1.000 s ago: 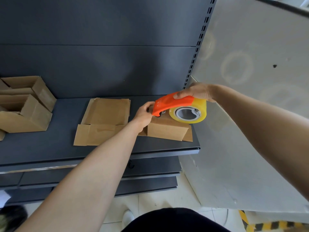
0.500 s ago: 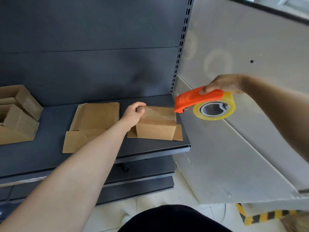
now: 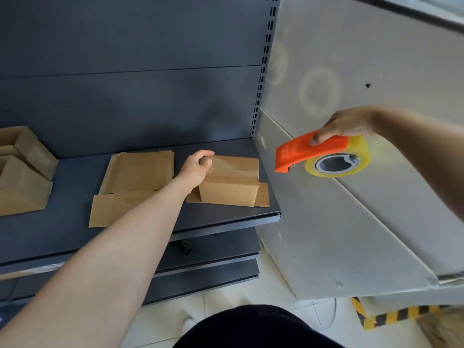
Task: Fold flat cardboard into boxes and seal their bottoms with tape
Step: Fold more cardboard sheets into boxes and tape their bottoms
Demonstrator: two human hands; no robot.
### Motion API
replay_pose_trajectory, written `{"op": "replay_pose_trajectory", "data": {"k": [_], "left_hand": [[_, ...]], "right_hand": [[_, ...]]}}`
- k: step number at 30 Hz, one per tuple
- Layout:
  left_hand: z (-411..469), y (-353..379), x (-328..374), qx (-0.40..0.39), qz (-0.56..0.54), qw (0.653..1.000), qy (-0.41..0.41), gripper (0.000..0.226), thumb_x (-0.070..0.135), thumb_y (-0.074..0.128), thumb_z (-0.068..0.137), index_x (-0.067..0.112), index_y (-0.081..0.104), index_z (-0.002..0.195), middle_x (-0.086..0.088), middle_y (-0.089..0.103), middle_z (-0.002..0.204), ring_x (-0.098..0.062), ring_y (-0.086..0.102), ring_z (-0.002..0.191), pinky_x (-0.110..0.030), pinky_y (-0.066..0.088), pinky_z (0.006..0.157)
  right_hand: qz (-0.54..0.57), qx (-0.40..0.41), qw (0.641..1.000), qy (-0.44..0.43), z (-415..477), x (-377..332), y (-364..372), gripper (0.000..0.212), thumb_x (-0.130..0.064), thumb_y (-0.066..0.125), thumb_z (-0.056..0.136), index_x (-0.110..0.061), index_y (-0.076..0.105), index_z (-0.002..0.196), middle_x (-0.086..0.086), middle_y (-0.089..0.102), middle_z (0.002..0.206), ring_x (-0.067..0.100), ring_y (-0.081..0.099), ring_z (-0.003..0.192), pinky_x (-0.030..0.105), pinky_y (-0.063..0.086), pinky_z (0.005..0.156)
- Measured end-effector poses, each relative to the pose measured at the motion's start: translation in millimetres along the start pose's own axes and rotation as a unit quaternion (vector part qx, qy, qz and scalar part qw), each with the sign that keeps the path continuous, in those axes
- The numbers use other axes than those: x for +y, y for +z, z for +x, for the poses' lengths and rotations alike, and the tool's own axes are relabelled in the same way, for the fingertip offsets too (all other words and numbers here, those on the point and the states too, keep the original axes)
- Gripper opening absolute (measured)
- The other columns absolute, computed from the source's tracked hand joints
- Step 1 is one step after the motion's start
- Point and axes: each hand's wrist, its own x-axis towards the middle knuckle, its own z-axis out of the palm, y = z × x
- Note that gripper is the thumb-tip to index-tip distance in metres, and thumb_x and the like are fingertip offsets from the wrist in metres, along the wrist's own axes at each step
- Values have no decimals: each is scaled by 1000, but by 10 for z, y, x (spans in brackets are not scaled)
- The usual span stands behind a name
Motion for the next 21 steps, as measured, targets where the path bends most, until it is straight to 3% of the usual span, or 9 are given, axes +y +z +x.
{"op": "replay_pose_trajectory", "data": {"k": [8, 21], "left_hand": [[-20, 18, 17, 4, 7, 1000, -4, 31, 16, 39, 101, 24, 55, 126, -2, 51, 132, -18, 47, 117, -25, 36, 90], [-56, 81, 67, 23, 16, 999, -18, 32, 15, 39, 102, 23, 52, 130, -3, 48, 137, -22, 44, 126, -26, 35, 96]], "right_hand": [[-50, 6, 999, 18, 274, -77, 279, 46, -53, 69, 75, -11, 64, 95, 10, 63, 95, 30, 59, 89, 33, 42, 77], [-74, -6, 997, -20, 539, -367, 682, 54, -60, 67, 71, -14, 56, 97, 9, 59, 100, 31, 57, 92, 35, 46, 80]]}}
